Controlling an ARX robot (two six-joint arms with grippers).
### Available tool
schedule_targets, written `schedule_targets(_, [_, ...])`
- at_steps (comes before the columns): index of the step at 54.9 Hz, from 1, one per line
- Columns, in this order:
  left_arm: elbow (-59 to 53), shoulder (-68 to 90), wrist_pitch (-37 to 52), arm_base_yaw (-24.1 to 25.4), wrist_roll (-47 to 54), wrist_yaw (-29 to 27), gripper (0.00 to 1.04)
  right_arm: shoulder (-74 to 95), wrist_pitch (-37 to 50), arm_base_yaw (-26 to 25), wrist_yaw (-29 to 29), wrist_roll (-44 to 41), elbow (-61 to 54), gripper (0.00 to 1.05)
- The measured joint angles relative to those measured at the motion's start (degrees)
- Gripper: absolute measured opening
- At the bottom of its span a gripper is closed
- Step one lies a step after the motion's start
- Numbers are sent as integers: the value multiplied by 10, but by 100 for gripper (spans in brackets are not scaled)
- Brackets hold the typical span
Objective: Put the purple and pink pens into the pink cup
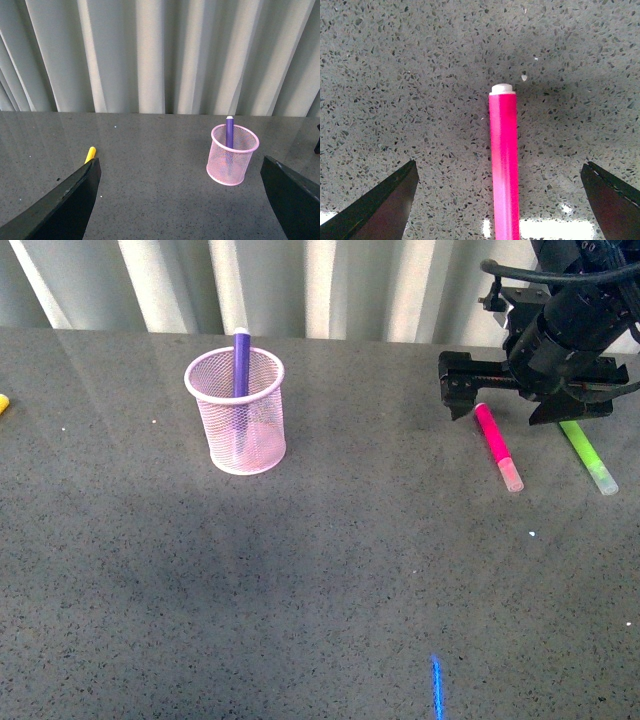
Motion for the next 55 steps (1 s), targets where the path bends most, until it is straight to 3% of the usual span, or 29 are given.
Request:
schedule_targets(44, [0, 0, 0, 0, 0, 0, 98, 37, 19, -4, -1, -3, 15, 98])
schedule_targets(55, [0, 0, 0, 0, 0, 0, 98, 42, 20, 0, 2, -5, 19, 73])
